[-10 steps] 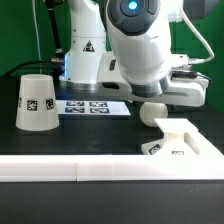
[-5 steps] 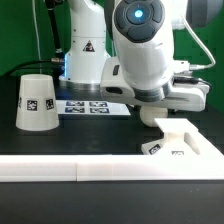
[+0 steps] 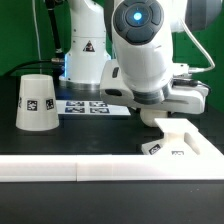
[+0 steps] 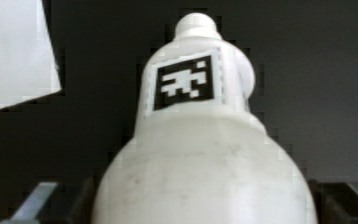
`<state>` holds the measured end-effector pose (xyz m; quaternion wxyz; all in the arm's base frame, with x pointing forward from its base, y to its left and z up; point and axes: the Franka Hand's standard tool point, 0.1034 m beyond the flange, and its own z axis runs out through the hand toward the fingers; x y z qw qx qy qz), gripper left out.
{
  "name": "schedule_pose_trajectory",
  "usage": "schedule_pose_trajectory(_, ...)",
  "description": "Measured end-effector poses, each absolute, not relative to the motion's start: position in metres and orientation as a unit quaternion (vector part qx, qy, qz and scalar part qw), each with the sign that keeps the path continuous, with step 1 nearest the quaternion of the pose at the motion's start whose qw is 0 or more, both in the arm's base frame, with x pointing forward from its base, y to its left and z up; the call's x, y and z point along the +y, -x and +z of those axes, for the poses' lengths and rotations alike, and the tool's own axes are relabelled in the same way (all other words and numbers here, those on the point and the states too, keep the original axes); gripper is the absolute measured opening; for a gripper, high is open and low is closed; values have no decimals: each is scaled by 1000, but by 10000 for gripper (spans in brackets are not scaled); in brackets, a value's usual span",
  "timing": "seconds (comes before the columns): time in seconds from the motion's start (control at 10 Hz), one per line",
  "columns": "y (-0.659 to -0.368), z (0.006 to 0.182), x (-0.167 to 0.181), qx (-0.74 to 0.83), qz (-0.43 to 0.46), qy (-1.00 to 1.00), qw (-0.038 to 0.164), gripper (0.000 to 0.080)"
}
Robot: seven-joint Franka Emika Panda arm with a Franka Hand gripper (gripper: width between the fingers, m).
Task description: Assemble lamp
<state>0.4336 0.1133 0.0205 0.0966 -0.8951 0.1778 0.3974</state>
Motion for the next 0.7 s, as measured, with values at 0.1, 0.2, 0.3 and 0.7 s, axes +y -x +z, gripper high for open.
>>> schedule_pose_trajectory(0.1, -434, 21, 113, 178, 397, 895, 97, 576)
schedule_pose_trajectory(0.2, -434, 22, 111, 174, 398, 895, 99, 576)
schedule_pose_trajectory(0.3, -438, 30, 103, 175, 398, 895, 102, 576)
schedule_pose_trajectory(0.7, -468, 89, 88, 164, 414, 887, 123, 577)
